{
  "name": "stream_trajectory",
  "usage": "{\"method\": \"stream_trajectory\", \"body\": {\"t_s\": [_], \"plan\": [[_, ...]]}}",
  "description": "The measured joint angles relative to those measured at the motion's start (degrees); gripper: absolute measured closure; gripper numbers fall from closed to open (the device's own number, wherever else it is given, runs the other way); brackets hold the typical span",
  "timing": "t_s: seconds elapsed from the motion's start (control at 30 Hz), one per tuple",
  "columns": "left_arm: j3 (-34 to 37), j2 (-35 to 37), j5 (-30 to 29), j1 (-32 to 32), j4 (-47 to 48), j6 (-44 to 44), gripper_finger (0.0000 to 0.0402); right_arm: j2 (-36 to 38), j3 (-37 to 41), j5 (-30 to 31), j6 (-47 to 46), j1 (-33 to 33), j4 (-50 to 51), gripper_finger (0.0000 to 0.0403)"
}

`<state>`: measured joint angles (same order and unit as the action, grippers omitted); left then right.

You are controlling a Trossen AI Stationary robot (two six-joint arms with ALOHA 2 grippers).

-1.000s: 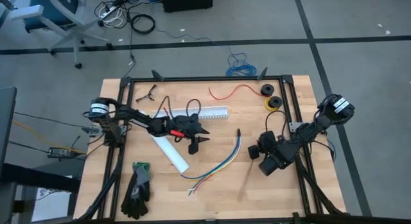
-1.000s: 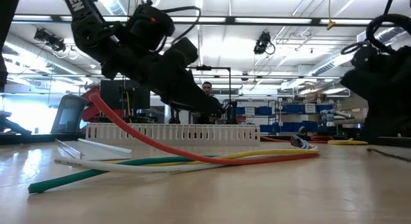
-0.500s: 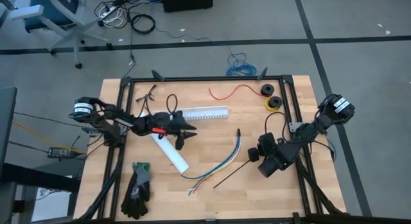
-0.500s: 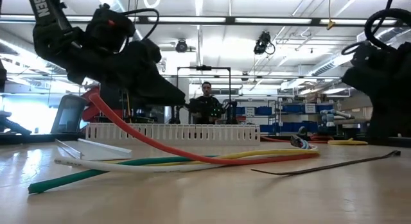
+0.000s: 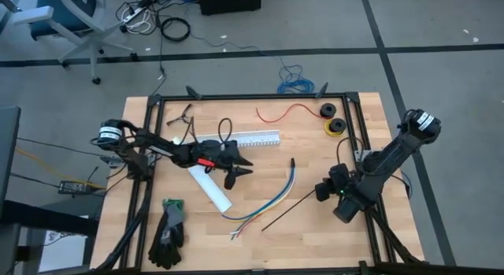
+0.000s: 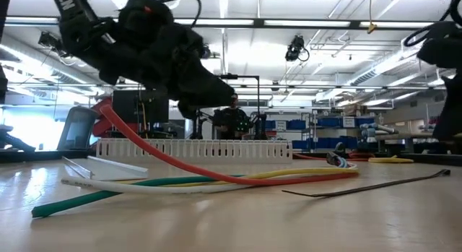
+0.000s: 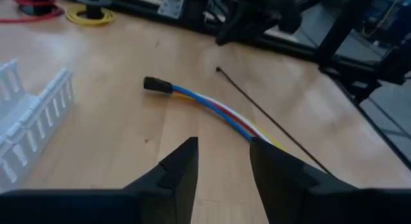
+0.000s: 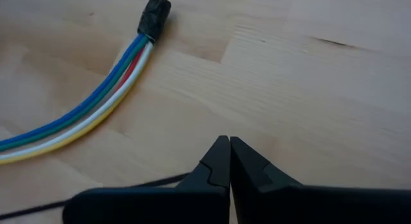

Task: Ziptie cables
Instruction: Prepare the black zip tie

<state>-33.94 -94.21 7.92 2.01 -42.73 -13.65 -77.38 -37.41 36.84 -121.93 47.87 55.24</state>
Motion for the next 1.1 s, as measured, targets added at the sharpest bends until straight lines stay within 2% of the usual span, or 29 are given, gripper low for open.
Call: {"method": "stream_trajectory", "body": {"t_s": [0.23,0.47,0.73,0.93,1.1], "plan": [[-10.2,-6.6,0.5,-1.6,6.9,-1.6,0.0219,1.1,0.0,0.0,0.5,1.6,4.4,0.0403],[-28.4,-17.5,0.2,-5.3,17.1,-2.2,0.0214,1.1,0.0,-0.4,1.9,1.8,11.0,0.0403],[-52.6,-31.6,-8.9,-9.1,30.9,-1.6,0.0214,1.1,0.0,-0.7,3.5,3.6,13.1,0.0403],[-69.2,-42.7,-11.2,-10.4,38.6,-1.5,0.0214,1.1,0.0,-0.4,2.4,5.2,13.1,0.0403],[-78.9,-49.9,-13.6,-11.0,41.5,-1.4,0.0214,1.1,0.0,0.0,0.6,6.2,12.9,0.0403]]}}
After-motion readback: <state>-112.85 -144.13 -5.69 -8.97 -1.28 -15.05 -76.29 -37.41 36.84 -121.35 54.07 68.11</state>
